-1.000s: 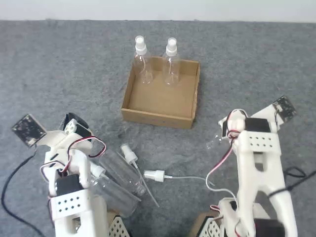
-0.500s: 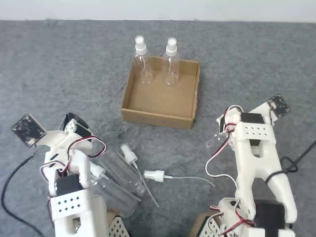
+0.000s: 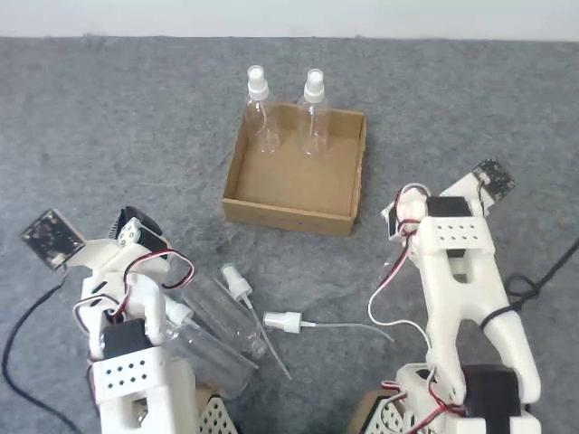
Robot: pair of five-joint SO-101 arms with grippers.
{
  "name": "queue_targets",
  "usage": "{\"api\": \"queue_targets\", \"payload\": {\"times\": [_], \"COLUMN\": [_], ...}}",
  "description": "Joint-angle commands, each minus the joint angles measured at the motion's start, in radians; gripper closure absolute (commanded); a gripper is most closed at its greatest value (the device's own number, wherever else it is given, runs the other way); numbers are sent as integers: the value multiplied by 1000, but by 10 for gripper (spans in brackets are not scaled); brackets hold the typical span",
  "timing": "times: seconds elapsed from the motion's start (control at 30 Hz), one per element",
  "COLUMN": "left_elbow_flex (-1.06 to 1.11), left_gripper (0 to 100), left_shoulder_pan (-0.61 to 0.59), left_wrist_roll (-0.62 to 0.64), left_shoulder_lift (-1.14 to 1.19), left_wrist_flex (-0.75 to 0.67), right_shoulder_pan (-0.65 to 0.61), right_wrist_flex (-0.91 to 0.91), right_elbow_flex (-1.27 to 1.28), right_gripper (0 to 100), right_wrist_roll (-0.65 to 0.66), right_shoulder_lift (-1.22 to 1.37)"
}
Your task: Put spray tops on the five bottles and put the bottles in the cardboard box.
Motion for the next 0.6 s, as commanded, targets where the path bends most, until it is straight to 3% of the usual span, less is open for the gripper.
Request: {"api": "queue_targets", "payload": {"times": [0.0,0.2,0.4,0.57], "left_elbow_flex": [-5,-5,-5,-5], "left_gripper": [989,989,989,989], "left_shoulder_pan": [-6,-6,-6,-6], "left_wrist_roll": [-9,-9,-9,-9], "left_shoulder_lift": [-21,-21,-21,-21], "left_wrist_flex": [-2,-2,-2,-2], "right_shoulder_pan": [-7,-7,-7,-7], "right_wrist_flex": [142,268,326,377], "right_elbow_flex": [-167,-265,-287,-287], "right_gripper": [768,768,768,768], "right_wrist_roll": [6,28,176,385], "right_shoulder_lift": [-22,-21,-21,-21]}}
